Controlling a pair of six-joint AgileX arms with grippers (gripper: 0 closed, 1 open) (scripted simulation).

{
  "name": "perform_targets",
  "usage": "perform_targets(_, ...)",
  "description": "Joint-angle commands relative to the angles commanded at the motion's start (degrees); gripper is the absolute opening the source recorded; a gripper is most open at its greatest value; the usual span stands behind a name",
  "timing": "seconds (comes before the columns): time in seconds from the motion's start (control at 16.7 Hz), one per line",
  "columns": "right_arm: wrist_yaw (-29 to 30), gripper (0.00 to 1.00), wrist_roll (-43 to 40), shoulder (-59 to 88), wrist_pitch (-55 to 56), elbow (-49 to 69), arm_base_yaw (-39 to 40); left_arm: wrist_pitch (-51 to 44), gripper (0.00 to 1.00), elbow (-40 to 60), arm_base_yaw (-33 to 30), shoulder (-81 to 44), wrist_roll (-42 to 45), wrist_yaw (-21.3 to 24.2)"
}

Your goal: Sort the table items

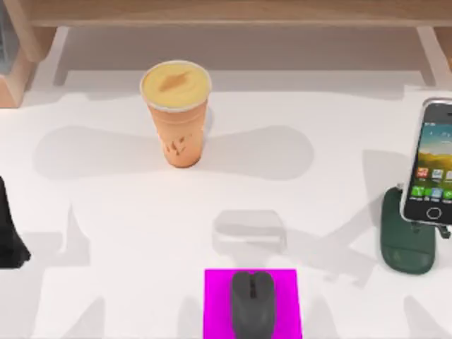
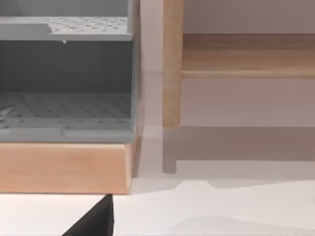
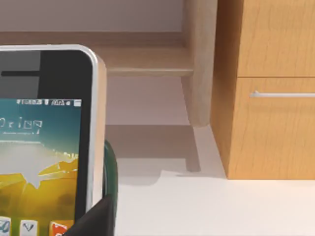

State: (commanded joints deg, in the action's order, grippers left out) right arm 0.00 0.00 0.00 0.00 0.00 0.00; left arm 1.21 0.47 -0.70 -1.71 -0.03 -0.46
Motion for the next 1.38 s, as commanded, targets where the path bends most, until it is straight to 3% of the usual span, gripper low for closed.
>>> perform_targets(0.42, 0.00, 1.00, 0.00, 0.00, 0.00, 0.00, 0.00, 14.95, 1.00, 5.22, -9.26, -23.48, -0.16, -5.68)
perform_targets(1.08, 0.00, 1.00, 0.00, 0.00, 0.00, 0.00, 0.00, 55.13, 1.00, 19.98, -31.79, -87.33, -0.09, -21.43)
perform_targets(1.38, 0.00, 1.00, 0.00, 0.00, 0.00, 0.00, 0.00, 73.06, 1.00, 28.82, -38.08, -111.62, 0.06, -28.88)
